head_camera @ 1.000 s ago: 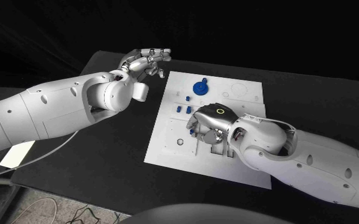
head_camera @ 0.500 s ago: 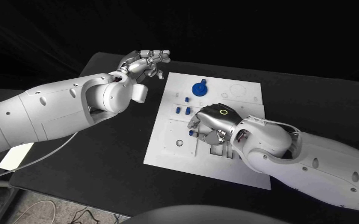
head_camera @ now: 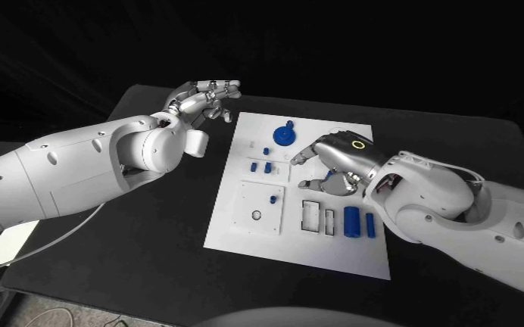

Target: Assemble the parts on the task board

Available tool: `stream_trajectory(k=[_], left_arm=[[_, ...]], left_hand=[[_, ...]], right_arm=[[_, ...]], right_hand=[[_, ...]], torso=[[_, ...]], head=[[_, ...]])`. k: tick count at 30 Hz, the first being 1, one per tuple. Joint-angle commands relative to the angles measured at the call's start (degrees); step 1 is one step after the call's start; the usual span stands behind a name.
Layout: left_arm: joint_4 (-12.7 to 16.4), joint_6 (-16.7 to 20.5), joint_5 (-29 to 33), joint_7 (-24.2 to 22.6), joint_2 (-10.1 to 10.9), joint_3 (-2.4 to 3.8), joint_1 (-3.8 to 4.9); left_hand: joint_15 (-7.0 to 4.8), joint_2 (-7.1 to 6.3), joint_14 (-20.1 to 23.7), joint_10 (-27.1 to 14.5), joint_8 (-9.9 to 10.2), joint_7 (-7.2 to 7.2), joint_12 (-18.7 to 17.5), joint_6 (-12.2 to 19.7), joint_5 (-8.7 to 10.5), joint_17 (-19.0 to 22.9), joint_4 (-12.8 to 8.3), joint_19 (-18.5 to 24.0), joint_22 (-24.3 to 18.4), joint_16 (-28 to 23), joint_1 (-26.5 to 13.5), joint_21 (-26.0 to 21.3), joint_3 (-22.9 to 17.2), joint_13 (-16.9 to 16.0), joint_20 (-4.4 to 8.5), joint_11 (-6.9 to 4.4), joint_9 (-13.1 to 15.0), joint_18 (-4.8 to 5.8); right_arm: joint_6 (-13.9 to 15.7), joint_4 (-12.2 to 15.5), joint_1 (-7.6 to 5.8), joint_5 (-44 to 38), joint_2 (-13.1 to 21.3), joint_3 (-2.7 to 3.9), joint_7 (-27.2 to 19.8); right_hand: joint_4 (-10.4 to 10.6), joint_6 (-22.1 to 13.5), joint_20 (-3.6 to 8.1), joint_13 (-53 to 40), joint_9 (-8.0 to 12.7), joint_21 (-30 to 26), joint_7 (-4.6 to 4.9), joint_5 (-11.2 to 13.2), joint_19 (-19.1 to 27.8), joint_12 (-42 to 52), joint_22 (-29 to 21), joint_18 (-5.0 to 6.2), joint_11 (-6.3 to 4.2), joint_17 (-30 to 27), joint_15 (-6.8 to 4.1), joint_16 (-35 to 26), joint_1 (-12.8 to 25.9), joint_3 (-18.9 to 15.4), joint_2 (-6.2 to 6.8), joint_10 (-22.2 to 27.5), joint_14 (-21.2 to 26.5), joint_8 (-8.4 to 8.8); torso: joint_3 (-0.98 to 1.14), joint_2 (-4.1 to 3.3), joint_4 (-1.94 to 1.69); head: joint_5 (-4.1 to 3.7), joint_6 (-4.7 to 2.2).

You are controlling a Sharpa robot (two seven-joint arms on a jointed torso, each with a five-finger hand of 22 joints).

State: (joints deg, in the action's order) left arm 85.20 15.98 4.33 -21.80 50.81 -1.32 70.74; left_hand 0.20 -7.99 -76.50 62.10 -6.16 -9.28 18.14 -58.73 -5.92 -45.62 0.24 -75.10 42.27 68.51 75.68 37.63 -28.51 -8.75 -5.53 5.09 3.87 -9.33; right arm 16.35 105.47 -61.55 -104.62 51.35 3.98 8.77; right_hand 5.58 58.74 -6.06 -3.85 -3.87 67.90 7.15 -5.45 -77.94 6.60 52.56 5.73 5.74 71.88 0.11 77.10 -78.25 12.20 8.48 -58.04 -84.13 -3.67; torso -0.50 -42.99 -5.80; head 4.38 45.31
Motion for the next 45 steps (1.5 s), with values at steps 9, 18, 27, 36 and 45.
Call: stream_trajectory(k=[9, 18, 27, 36, 45], left_arm=[[0.3, -1.2, -0.3, -0.2, 0.1, 0.03, 0.02], [0.3, -1.3, -0.3, -0.3, 0.1, 0.03, 0.02], [0.3, -1.3, -0.3, -0.2, 0.1, 0.02, 0.01], [0.3, -1.3, -0.5, -0.3, 0.1, 0.02, 0.01], [0.3, -1.4, -0.5, -0.3, 0.1, 0.02, 0.01]], left_hand=[[-0.06, 0.53, 0.4, -0.4, 0.0, -0.05, 0.2, 0.3, -0.22, 0.1, -0.3, 0.2, 0.0, -0.1, 0.0, -0.3, 0.0, -0.1, -0.11, -0.02, -0.1, -0.68], [-0.06, 0.53, 0.4, -0.4, 0.0, -0.05, 0.2, 0.3, -0.22, 0.1, -0.3, 0.2, 0.0, -0.1, 0.0, -0.3, 0.0, -0.1, -0.11, -0.02, -0.1, -0.68], [-0.06, 0.53, 0.4, -0.4, 0.0, -0.05, 0.2, 0.3, -0.22, 0.1, -0.3, 0.2, 0.0, -0.1, 0.0, -0.3, 0.0, -0.1, -0.11, -0.02, -0.1, -0.68], [-0.06, 0.53, 0.4, -0.4, 0.0, -0.05, 0.2, 0.3, -0.22, 0.1, -0.3, 0.2, 0.0, -0.1, 0.0, -0.3, 0.0, -0.1, -0.11, -0.02, -0.1, -0.68], [-0.06, 0.53, 0.4, -0.4, 0.0, -0.05, 0.2, 0.3, -0.22, 0.1, -0.3, 0.2, 0.0, -0.1, 0.0, -0.3, 0.0, -0.1, -0.11, -0.02, -0.1, -0.68]], right_arm=[[-5.7, -0.4, -2.72, 1.9, 4.8, 0.40, 3.9], [-10.3, -1.0, -2.80, 0.6, 5.7, 0.40, 5.2], [-11.6, -2.2, -2.27, 0.5, 4.6, 0.33, 4.7], [-11.4, -2.9, -1.58, 0.4, 3.6, 0.30, 4.1], [-12.1, -3.2, -1.25, 0.3, 3.1, 0.30, 3.8]], right_hand=[[1.7, -1.7, -0.44, 0.2, 0.1, 0.1, -0.45, -0.1, -0.7, 0.2, 0.4, 0.96, 0.34, -0.8, 0.69, -0.8, -1.7, -3.6, 0.33, 2.1, -2.2, 0.11], [3.4, -1.6, -0.42, 0.1, 0.0, -0.2, -0.73, 0.3, -0.8, 1.4, 0.1, 1.03, 0.09, -1.1, 0.58, -1.0, -3.0, -5.3, 0.41, 1.1, -2.2, 0.02], [4.0, -1.4, -0.17, 0.1, 0.0, -0.3, -0.86, 1.5, -0.9, 2.5, 0.0, 1.03, -0.34, -1.4, 0.26, -1.2, -4.2, -5.1, -1.06, -0.4, -2.2, 0.03], [3.6, -0.6, 0.34, 0.1, 0.0, -0.1, -0.68, 2.3, -1.4, 3.0, 0.4, 0.93, -1.05, -1.4, -0.36, -1.1, -6.0, -2.7, -3.48, -3.8, -2.4, -0.05], [3.7, 1.8, 1.02, 0.1, -0.3, 0.3, -0.16, 2.3, -1.9, 2.2, 1.0, 0.82, -1.88, -1.2, -1.07, -0.8, -6.7, -0.1, -4.17, -7.5, -2.5, -0.48]], torso=[[0.08, -0.07, 0.09], [0.03, -0.07, -0.05], [0.02, -0.10, -0.11], [0.00, -0.08, -0.08], [0.01, -0.09, -0.04]], head=[[-2.59, -1.74], [-3.08, -1.78], [-3.01, -1.60], [-2.80, -1.35], [-2.76, -1.17]])
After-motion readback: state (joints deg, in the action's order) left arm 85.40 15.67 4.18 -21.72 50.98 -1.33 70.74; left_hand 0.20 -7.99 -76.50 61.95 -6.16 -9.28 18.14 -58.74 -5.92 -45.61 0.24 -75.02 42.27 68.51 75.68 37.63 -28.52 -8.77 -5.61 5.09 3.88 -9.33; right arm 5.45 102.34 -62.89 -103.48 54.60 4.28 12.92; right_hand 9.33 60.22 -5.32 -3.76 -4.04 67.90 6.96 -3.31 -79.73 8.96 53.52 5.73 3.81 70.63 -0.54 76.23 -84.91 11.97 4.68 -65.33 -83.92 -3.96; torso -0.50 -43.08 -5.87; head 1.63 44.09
